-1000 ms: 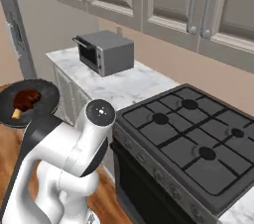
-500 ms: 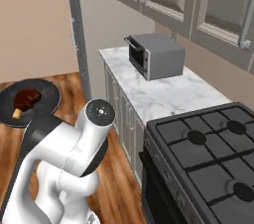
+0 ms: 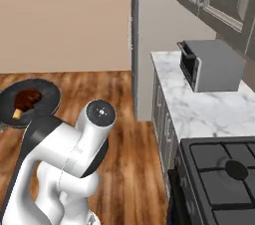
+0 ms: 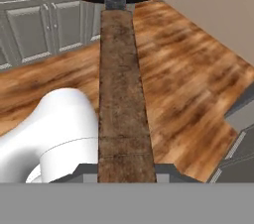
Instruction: Pick up the pan with the steak in it and place it on the dining table. Then place the steak on the plate.
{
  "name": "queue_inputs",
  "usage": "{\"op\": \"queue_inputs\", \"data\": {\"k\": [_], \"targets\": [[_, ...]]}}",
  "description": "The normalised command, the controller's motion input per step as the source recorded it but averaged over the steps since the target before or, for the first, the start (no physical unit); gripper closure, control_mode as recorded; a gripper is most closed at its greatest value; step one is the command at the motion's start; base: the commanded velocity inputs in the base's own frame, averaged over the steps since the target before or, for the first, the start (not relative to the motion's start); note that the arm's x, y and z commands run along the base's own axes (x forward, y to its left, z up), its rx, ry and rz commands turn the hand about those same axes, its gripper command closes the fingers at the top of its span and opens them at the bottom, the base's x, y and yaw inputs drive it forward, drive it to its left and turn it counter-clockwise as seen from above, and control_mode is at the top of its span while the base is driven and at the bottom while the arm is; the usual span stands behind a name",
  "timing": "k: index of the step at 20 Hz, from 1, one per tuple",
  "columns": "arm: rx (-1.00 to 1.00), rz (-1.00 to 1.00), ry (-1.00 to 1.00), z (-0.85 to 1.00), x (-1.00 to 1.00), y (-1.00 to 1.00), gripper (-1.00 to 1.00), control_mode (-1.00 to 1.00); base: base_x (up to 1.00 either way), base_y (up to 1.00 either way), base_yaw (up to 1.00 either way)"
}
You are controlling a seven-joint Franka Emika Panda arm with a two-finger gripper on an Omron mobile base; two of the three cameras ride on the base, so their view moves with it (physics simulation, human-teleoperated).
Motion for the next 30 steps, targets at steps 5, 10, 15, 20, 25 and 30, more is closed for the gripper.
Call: {"op": "queue_inputs", "data": {"k": [5, 10, 15, 20, 25, 30], "targets": [[0.0, 0.0, 0.0, 0.0, 0.0, 0.0, 1.0, 1.0, 0.0, 0.0, 0.5], [0.0, 0.0, 0.0, 0.0, 0.0, 0.0, 1.0, 1.0, 0.0, 0.0, 0.5], [0.0, 0.0, 0.0, 0.0, 0.0, 0.0, 1.0, 1.0, 0.0, 0.0, 0.49], [0.0, 0.0, 0.0, 0.0, 0.0, 0.0, 1.0, 1.0, 0.0, 0.0, 0.47], [0.0, 0.0, 0.0, 0.0, 0.0, 0.0, 1.0, 1.0, -0.02, 0.0, 0.45], [0.0, 0.0, 0.0, 0.0, 0.0, 0.0, 1.0, 1.0, -0.05, 0.0, 0.44]]}}
